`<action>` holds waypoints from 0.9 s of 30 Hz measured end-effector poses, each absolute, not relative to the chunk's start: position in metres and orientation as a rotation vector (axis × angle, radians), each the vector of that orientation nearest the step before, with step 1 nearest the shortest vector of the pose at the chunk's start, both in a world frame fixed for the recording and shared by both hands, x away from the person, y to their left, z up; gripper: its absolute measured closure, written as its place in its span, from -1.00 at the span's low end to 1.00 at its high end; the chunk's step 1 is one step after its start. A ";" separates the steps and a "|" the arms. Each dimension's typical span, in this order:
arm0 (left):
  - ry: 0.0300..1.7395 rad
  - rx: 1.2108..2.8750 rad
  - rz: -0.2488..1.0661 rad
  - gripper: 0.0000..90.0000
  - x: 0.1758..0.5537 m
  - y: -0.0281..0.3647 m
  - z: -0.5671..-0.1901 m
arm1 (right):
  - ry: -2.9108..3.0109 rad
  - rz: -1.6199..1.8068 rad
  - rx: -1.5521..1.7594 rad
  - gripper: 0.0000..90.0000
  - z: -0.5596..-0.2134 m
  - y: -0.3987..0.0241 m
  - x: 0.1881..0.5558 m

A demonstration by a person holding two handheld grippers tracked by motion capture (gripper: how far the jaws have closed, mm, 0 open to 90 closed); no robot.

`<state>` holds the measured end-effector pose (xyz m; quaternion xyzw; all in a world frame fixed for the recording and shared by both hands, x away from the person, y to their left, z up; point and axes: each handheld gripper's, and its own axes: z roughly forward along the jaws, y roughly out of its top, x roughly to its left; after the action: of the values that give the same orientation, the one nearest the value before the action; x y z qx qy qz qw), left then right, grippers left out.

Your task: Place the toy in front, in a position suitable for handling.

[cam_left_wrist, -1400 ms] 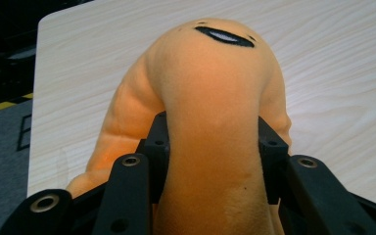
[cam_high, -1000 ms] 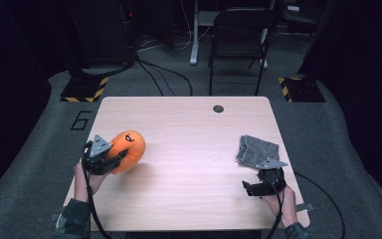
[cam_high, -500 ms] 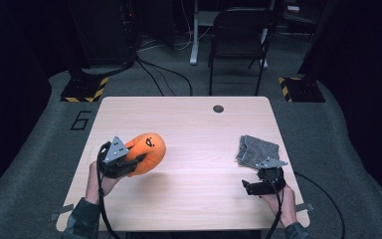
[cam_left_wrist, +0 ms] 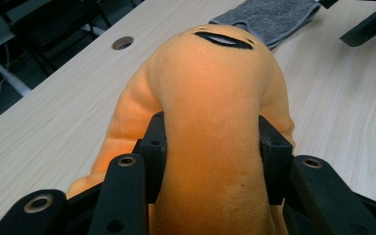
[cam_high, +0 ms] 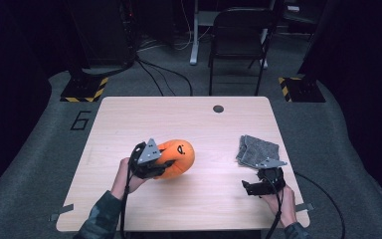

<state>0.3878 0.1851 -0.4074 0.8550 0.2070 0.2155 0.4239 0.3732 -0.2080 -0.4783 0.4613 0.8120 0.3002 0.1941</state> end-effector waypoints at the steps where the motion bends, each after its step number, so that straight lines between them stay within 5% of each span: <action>1: 0.501 2.146 0.535 0.29 0.389 0.180 -0.408 | 2.276 0.839 1.293 -0.87 -0.478 -0.208 0.373; 20: 0.328 2.235 0.449 0.21 0.422 0.108 -0.439 | 2.267 0.842 1.302 -0.87 -0.478 -0.213 0.372; 25: 0.345 2.249 0.403 -0.12 0.429 0.108 -0.465 | 2.285 0.835 1.300 -0.87 -0.479 -0.213 0.373; 27: 0.348 2.237 0.420 -0.41 0.427 0.110 -0.463 | 2.279 0.836 1.304 -0.87 -0.480 -0.212 0.372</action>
<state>0.4274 0.1101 -0.4627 0.8873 0.1379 0.1668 0.4073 0.3724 -0.2120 -0.4803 0.4646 0.8116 0.2978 0.1918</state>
